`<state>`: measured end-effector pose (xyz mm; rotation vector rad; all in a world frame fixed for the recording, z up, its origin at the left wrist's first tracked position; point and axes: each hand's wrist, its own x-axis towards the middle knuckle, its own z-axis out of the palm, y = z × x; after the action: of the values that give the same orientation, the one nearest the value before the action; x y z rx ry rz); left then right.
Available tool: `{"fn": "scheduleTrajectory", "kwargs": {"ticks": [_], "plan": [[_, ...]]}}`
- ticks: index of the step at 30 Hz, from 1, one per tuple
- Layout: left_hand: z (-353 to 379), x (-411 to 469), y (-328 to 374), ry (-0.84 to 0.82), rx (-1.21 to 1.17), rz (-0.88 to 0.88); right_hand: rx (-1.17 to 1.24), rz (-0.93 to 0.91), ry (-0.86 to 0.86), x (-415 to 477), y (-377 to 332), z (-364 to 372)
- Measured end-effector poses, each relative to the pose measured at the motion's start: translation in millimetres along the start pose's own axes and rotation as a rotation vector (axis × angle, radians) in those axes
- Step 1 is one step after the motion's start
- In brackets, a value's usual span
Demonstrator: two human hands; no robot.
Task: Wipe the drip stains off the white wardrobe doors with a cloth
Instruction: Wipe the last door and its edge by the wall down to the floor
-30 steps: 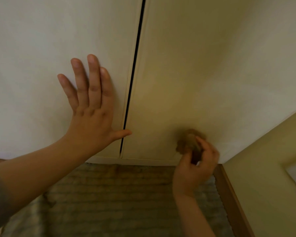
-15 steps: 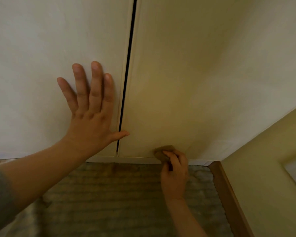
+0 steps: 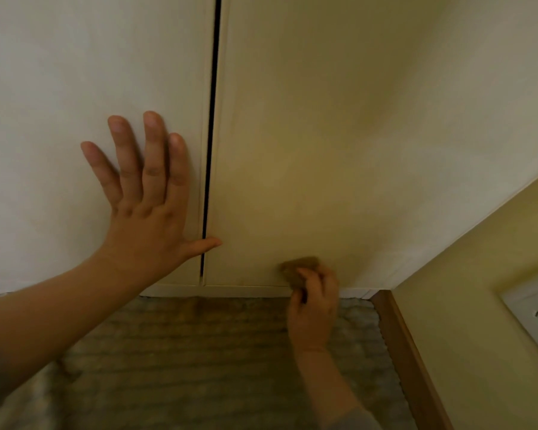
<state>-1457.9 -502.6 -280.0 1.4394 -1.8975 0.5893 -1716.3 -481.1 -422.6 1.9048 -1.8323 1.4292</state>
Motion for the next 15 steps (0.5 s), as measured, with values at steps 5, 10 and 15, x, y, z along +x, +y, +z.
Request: {"fn": "scheduleTrajectory", "kwargs": {"ticks": [5,10,15], "plan": [[4.4,-1.3,-0.2,-0.016,-0.012,-0.029,0.106,0.375,-0.033,-20.9,4.9,-12.6],[8.1,-7.9,7.2,-0.033,-0.018,-0.015,0.254,0.383,0.462,41.0,-14.5,-57.1],[14.7,-10.8,10.3,-0.037,-0.043,-0.03,0.215,0.215,0.406,61.2,-22.0,-35.8]]}}
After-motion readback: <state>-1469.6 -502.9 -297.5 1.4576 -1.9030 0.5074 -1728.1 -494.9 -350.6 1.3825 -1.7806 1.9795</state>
